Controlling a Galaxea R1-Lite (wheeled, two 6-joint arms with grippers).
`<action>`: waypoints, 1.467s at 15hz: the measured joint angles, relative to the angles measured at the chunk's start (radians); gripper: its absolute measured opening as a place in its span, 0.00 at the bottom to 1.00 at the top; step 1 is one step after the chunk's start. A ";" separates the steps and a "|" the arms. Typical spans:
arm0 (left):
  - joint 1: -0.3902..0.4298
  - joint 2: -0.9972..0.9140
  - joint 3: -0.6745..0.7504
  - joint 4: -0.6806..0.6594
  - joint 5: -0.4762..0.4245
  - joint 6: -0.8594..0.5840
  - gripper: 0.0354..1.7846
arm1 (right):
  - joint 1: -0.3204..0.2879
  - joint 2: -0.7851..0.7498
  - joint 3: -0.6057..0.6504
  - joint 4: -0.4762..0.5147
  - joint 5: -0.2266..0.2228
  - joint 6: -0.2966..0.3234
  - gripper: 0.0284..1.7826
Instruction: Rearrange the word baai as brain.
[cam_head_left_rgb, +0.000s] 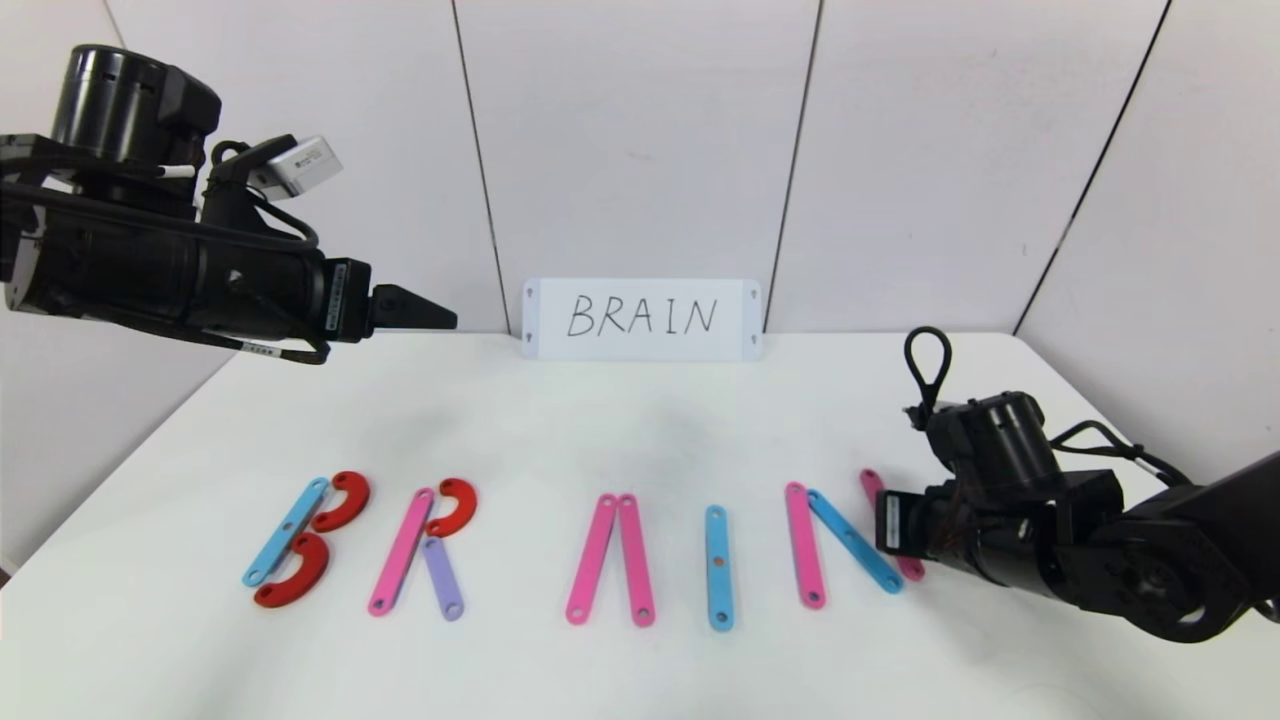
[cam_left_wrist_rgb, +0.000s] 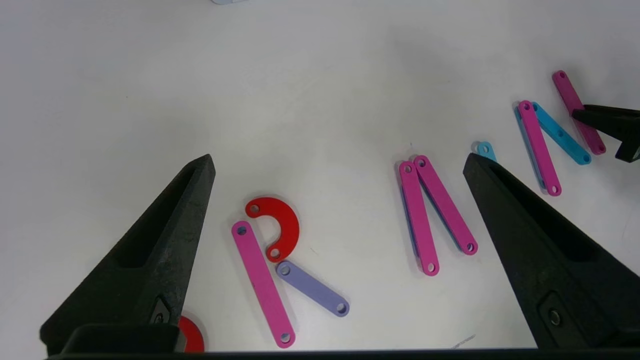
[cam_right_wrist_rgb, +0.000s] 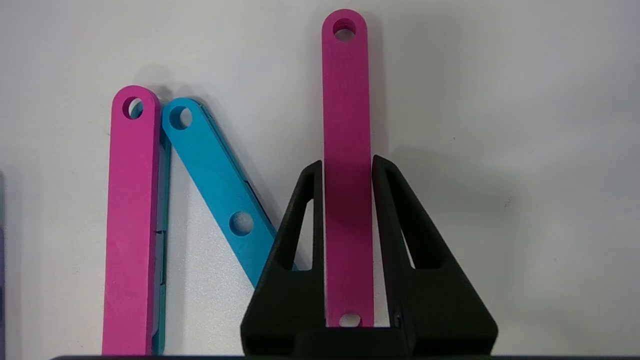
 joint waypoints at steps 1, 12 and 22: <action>-0.001 0.000 0.000 0.000 0.000 0.000 0.97 | 0.000 0.001 0.002 0.000 0.000 0.000 0.25; -0.006 -0.005 0.002 0.001 0.000 0.000 0.97 | -0.004 -0.025 -0.011 0.003 -0.002 -0.010 0.97; -0.006 -0.012 0.002 -0.001 0.001 0.000 0.97 | -0.055 -0.133 -0.148 0.153 0.153 -0.200 0.97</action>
